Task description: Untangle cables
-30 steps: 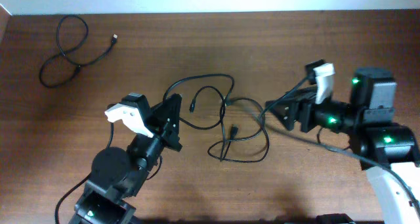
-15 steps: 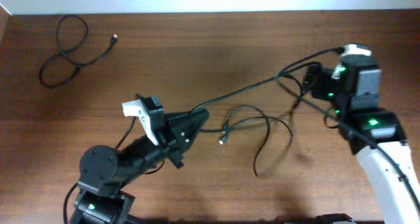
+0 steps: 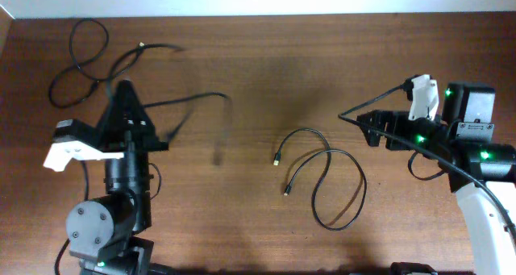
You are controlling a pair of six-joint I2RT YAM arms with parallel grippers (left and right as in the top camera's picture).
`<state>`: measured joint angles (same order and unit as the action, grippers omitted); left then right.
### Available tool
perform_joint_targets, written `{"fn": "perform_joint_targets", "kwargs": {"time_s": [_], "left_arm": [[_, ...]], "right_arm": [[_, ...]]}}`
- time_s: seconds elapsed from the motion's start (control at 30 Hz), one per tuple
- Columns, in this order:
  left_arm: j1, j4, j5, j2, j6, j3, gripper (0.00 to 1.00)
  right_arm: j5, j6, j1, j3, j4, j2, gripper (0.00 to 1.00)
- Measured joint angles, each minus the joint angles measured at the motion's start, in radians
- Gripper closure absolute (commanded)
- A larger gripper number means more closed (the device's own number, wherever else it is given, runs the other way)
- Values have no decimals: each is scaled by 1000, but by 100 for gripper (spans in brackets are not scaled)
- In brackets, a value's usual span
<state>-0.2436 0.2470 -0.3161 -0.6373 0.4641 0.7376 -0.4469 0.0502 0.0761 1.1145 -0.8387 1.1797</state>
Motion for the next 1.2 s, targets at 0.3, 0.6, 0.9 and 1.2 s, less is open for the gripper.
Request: {"fn": "perform_joint_targets", "kwargs": {"time_s": [0.3, 0.6, 0.9, 1.2], "left_arm": [[2, -152, -485, -81, -330, 4, 100], [192, -167, -761, -86, -353, 8, 100], [617, -332, -688, -435, -98, 26, 99], [835, -367, -288, -783, -8, 29, 7]], "right_arm": [[-8, -48, -116, -5, -143, 71, 2], [-8, -50, -116, -6, -209, 185, 1], [-34, -50, -116, -6, -224, 185, 2], [-38, -50, -116, -6, -223, 185, 2]]}}
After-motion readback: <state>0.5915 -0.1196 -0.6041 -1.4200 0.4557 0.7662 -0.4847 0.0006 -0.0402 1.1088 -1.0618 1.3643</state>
